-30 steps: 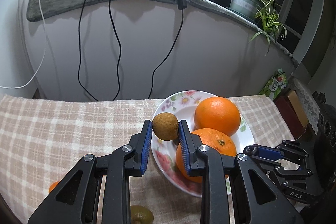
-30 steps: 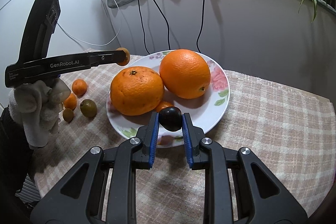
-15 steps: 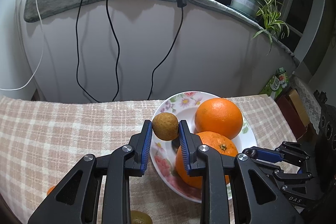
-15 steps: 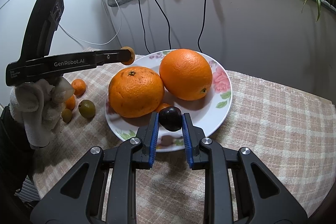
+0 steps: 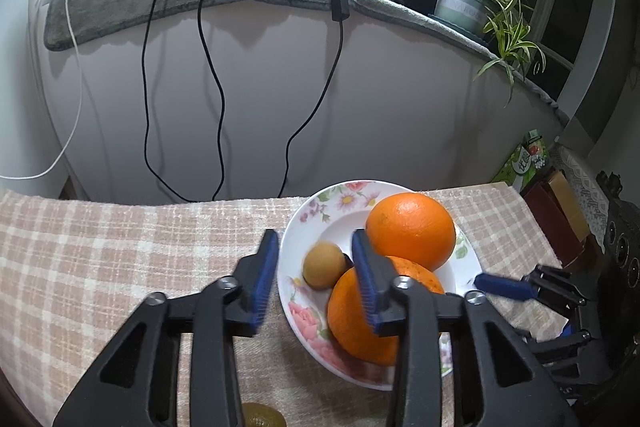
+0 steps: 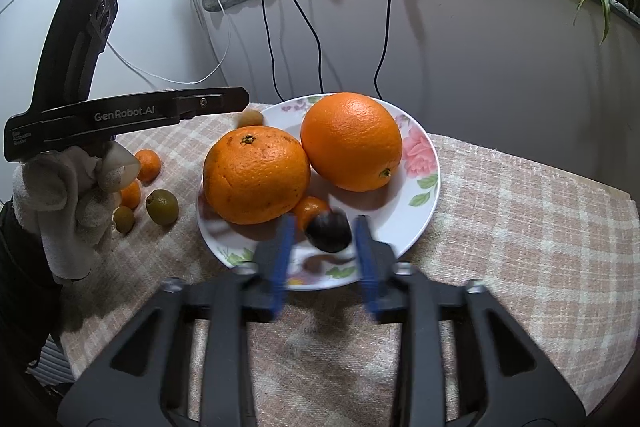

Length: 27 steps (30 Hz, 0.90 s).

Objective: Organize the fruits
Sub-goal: 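Open the right gripper to drop the plum on the plate while the left releases the brown fruit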

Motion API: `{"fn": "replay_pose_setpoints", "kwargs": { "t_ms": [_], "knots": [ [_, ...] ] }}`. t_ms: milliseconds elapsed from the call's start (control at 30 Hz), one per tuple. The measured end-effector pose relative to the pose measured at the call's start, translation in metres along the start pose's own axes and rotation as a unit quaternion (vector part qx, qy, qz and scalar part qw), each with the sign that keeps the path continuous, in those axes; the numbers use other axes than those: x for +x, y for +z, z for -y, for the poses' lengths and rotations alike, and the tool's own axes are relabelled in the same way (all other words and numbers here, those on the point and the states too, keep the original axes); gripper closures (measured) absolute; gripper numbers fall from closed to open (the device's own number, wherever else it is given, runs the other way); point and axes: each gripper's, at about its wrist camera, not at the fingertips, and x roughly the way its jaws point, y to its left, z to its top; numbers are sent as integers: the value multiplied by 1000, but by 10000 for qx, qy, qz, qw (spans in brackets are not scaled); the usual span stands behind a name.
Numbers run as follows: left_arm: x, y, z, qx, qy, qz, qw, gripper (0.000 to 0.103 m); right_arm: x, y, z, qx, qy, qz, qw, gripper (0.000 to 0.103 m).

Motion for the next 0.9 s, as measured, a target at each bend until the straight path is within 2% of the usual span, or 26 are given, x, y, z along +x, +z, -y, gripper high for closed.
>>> {"fn": "replay_pose_setpoints", "kwargs": {
  "t_ms": [133, 200, 267, 300, 400, 900],
  "knots": [
    [-2, 1, 1, 9, -5, 33, 10000, 52, -5, 1, 0, -5, 37, 103, 9999, 36],
    [-3, 0, 2, 16, -10, 46, 10000, 38, -6, 1, -1, -16, 32, 141, 9999, 28],
    [-5, 1, 3, 10, 11, 105, 9999, 32, -8, 1, -2, -20, 54, 183, 9998, 22],
    [-5, 1, 3, 3, 22, 123, 9999, 30, -8, 1, -2, -19, 67, 189, 9998, 18],
    [-7, 2, 2, -17, 53, 129, 9999, 24, -10, 1, -2, -46, 74, 209, 9997, 15],
    [-16, 1, 8, 94, 146, 208, 9996, 24, -10, 2, -8, -162, -21, 114, 9998, 15]
  ]
}}
